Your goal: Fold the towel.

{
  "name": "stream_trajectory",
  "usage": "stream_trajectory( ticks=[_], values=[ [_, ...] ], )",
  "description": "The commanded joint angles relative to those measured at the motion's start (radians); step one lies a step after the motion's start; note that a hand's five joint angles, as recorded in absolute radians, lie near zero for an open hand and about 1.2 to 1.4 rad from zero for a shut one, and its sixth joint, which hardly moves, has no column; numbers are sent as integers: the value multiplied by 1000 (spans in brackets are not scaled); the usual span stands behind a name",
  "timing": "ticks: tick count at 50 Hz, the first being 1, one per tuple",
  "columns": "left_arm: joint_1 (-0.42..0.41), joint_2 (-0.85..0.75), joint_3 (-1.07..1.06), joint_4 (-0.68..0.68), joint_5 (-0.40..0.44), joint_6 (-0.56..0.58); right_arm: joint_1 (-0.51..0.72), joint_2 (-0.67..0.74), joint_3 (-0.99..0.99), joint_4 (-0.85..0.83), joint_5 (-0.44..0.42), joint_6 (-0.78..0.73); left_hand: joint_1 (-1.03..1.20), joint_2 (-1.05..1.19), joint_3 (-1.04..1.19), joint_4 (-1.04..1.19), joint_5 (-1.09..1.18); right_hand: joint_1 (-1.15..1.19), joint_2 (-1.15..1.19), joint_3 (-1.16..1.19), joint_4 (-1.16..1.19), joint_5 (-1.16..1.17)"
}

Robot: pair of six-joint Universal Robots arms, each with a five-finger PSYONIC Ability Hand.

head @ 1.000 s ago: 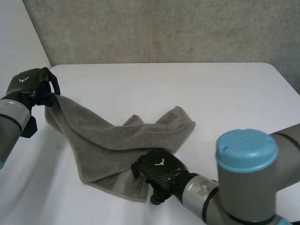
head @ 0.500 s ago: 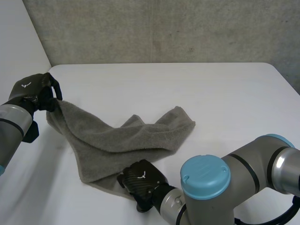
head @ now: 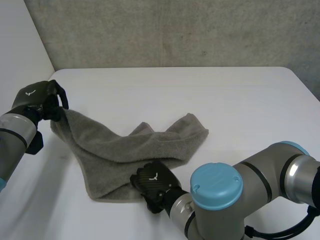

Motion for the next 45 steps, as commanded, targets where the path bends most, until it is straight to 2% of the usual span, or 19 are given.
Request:
stream_trajectory(
  ticks=[1, 2, 3, 12, 17, 21, 26, 28, 32, 34, 40, 45],
  values=[
    [-9, 0, -2, 0, 0, -1, -1, 33, -58, -14, 74, -7, 220, 180, 181, 179, 191, 529, 406, 408, 411, 444],
    [-9, 0, -4, 0, 0, 0, -1, 33, -58, -14, 74, -8, 220, 180, 181, 179, 191, 530, 408, 409, 412, 445],
    [-9, 0, -4, 0, 0, 0, -1, 45, -76, -6, 91, -23, 220, 180, 181, 179, 191, 686, 564, 565, 568, 601],
    [-12, 3, -5, -5, 0, 3, -55, 9, -82, 3, 147, -150, 220, 180, 181, 179, 191, 688, 565, 567, 569, 602],
    [-27, 37, -4, -18, -2, 8, -208, -252, -20, 29, 140, -165, 220, 180, 181, 179, 191, 688, 565, 567, 569, 602],
    [-41, 95, -4, -41, -2, 14, -268, -335, -16, 101, 127, -192, 220, 180, 181, 179, 191, 688, 565, 567, 569, 602],
    [-68, 268, 30, -162, -2, 98, -370, -468, -43, 250, 100, -233, 220, 180, 181, 179, 191, 688, 565, 567, 569, 602],
    [-78, 308, 54, -201, -5, 118, -441, -572, -84, 334, 74, -241, 220, 180, 181, 179, 191, 688, 565, 567, 569, 602],
    [-105, 376, 125, -278, -6, 132, -480, -648, -159, 405, 36, -247, 220, 180, 181, 179, 191, 688, 565, 567, 569, 602],
    [-137, 416, 215, -360, -6, 138, -491, -680, -212, 448, 14, -247, 220, 180, 181, 179, 191, 688, 565, 567, 569, 602],
    [-176, 410, 381, -507, -6, 143, -502, -718, -340, 557, -11, -250, 220, 180, 181, 179, 191, 688, 565, 567, 569, 602],
    [-176, 333, 427, -549, -3, 149, -524, -694, -374, 612, -14, -267, 220, 180, 181, 179, 191, 688, 565, 567, 569, 602]
  ],
)
